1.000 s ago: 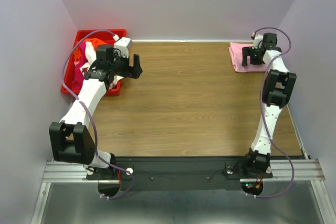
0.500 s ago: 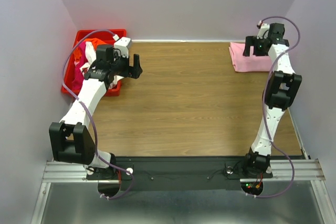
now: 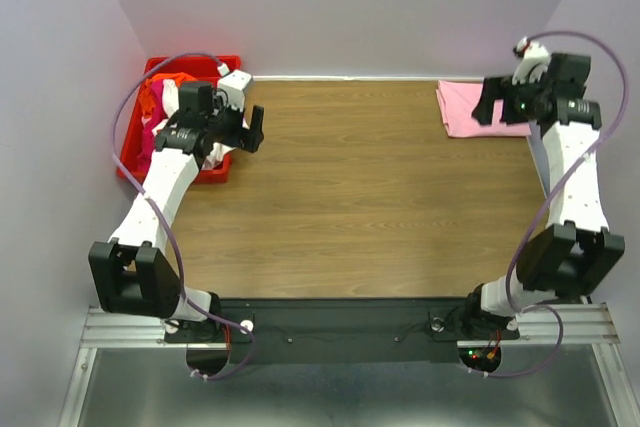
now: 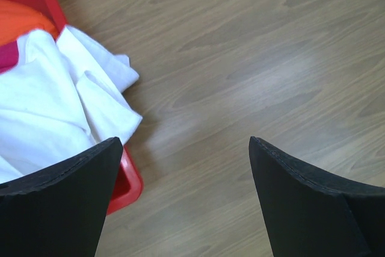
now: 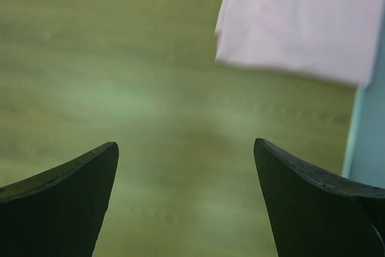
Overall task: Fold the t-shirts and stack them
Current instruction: Neatly place the folded tshirt to the corner
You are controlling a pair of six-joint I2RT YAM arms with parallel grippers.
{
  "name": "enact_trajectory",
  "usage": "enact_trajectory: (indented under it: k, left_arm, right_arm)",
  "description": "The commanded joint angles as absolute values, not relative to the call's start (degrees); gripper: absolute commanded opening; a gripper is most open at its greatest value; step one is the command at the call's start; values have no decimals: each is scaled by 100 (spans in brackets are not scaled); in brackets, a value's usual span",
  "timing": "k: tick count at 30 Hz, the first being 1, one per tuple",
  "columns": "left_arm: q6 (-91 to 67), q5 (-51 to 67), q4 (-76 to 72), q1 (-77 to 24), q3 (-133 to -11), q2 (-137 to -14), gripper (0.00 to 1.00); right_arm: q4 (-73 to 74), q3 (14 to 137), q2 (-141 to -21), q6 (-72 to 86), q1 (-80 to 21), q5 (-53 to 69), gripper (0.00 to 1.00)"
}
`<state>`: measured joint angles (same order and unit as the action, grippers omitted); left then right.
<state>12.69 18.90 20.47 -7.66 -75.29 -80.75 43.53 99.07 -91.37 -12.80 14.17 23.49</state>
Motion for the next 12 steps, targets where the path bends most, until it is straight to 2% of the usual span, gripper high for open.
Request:
enact_trajectory:
  k: [1,7,12]
  left_arm:
    - [1749,1697,2110,-826,-6901,-7585,99]
    - [1854,1459,1794,-993,-5916,-7173,99]
    - [1828,1433,1679,-1055,-5537,-6777,99]
  right_arm:
    - [4755,8230,-8343,-1494,1380,2478,100]
    - [4667,6446,-7192,-1600,1380,2593,100]
    - [4597,5941,-6794,-1617,1389,2593,100]
